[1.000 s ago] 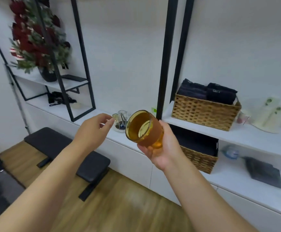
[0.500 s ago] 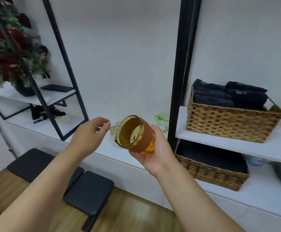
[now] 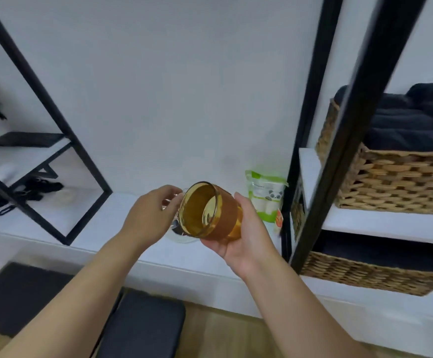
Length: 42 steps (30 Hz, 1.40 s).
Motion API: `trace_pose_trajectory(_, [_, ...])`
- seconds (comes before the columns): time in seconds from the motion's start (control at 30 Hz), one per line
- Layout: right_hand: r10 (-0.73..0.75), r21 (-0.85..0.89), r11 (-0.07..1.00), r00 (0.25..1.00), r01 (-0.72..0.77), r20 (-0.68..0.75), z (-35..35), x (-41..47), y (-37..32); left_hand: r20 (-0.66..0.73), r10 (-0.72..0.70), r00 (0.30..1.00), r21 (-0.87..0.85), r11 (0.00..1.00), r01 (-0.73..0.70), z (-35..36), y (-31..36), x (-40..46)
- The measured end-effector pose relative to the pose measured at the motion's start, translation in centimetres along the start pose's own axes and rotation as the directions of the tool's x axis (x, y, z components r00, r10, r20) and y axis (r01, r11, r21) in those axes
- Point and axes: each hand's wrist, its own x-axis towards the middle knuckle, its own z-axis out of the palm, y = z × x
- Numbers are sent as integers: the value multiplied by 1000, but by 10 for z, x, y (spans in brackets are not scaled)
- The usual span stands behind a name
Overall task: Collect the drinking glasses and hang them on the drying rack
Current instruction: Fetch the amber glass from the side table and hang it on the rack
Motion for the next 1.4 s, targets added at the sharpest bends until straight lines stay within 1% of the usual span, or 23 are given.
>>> trace_pose_trajectory(0.1, [-3,-8,1000,1000,3,-28,7,50,4,9,-12,1000,5,1000,12,20,-37,43])
trace_pose_trajectory(0.3, [-63,-38,998,992,59,-109,12,134,17,34,-26,999,33,999,25,51,-120,114])
trace_pose_trajectory(0.53, [-89,63,992,951,113,-297,4,212,84,116,-15,993,24,1000,12,90,-228,182])
trace_pose_trajectory(0.67, [-126,65,985,927,159,-352,7,255,124,209,5,978,53,998,-17,124,-279,199])
trace_pose_trajectory(0.77, [-174,17,981,912,194,-370,9,288,145,259,18,966,60,998,-35,149,-313,215])
trace_pose_trajectory(0.87, [-234,-69,972,894,225,-382,11,316,160,293,7,956,67,997,-28,174,-345,226])
trace_pose_trajectory(0.97, [-357,-222,931,842,288,-405,14,340,167,316,13,949,62,997,-35,195,-368,230])
trace_pose_trajectory(1.0, [-430,-313,894,807,320,-404,14,347,168,318,22,948,49,998,-39,200,-374,231])
trace_pose_trajectory(1.03, [-519,-430,833,763,349,-385,15,355,168,316,32,948,34,998,-45,204,-378,232])
trace_pose_trajectory(1.1, [-695,-677,629,667,382,-269,17,370,167,299,54,953,6,998,-59,208,-385,235])
trace_pose_trajectory(1.13, [-750,-771,507,639,385,-174,19,376,166,290,66,955,-8,998,-67,210,-387,236])
trace_pose_trajectory(1.17, [-774,-844,384,629,375,-73,22,382,165,283,77,956,-18,997,-75,211,-389,237])
trace_pose_trajectory(1.23, [-760,-930,143,640,337,115,29,395,162,267,96,959,-28,995,-92,213,-392,239])
trace_pose_trajectory(1.3, [-718,-940,-88,634,329,289,38,407,162,259,119,959,-40,993,-112,214,-395,240])
trace_pose_trajectory(1.33, [-689,-925,-186,627,331,363,41,412,163,258,129,958,-47,992,-121,215,-396,241])
trace_pose_trajectory(1.4, [-626,-889,-327,631,322,459,44,421,164,259,137,956,-53,990,-128,215,-399,242])
